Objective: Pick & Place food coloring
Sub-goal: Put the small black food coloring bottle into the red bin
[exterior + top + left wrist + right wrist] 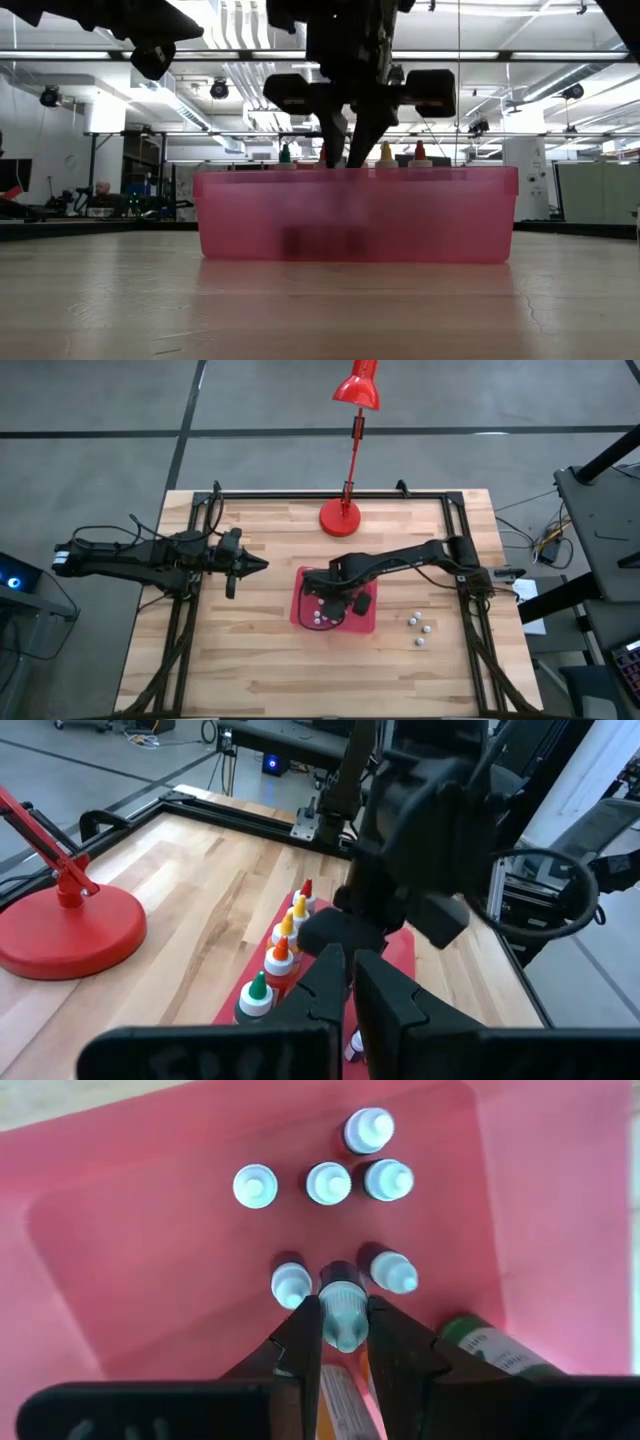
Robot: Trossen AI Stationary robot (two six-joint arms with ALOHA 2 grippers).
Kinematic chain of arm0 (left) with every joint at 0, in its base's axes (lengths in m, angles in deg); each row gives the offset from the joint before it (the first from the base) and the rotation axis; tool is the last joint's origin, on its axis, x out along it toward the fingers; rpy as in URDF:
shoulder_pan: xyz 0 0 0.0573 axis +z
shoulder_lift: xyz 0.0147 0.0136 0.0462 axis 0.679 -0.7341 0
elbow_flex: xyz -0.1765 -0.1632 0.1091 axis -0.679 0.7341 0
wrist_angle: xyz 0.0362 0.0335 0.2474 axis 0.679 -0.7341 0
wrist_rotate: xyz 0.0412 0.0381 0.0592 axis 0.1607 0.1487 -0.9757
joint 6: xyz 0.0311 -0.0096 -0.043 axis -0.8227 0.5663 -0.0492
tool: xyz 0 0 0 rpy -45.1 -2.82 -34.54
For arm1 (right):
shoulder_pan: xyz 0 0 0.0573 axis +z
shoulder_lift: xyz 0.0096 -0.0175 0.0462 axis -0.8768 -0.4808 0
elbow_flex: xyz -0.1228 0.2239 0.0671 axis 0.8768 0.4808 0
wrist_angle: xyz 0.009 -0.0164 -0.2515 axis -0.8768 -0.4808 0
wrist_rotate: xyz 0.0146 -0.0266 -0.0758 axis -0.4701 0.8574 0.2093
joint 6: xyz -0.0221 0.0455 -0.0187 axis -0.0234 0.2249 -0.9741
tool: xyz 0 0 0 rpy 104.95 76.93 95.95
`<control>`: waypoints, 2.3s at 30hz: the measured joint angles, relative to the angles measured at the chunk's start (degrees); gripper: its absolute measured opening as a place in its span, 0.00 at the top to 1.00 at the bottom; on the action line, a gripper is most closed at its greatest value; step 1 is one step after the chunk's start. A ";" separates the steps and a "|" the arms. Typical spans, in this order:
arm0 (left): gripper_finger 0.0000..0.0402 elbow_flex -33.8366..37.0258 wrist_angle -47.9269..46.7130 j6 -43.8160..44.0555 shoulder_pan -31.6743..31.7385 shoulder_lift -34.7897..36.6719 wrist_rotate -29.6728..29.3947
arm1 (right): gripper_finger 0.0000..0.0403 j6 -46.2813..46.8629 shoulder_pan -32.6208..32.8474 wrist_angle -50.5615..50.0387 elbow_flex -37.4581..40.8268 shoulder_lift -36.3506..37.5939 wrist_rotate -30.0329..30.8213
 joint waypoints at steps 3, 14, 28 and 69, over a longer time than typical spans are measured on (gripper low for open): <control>1.00 0.00 0.02 -0.01 0.00 -0.02 0.00 | 0.85 0.01 0.02 0.37 0.00 -0.71 0.00; 1.00 0.00 0.24 -0.07 0.01 -0.02 0.00 | 0.85 0.11 -0.42 1.64 -0.04 -1.03 -0.07; 1.00 0.01 0.22 -0.18 0.00 0.00 -0.02 | 0.85 0.44 -1.21 1.46 -0.04 -2.34 -0.33; 1.00 0.00 0.20 -0.26 0.01 0.00 0.00 | 0.85 3.04 -2.62 2.08 -0.02 -4.15 -4.13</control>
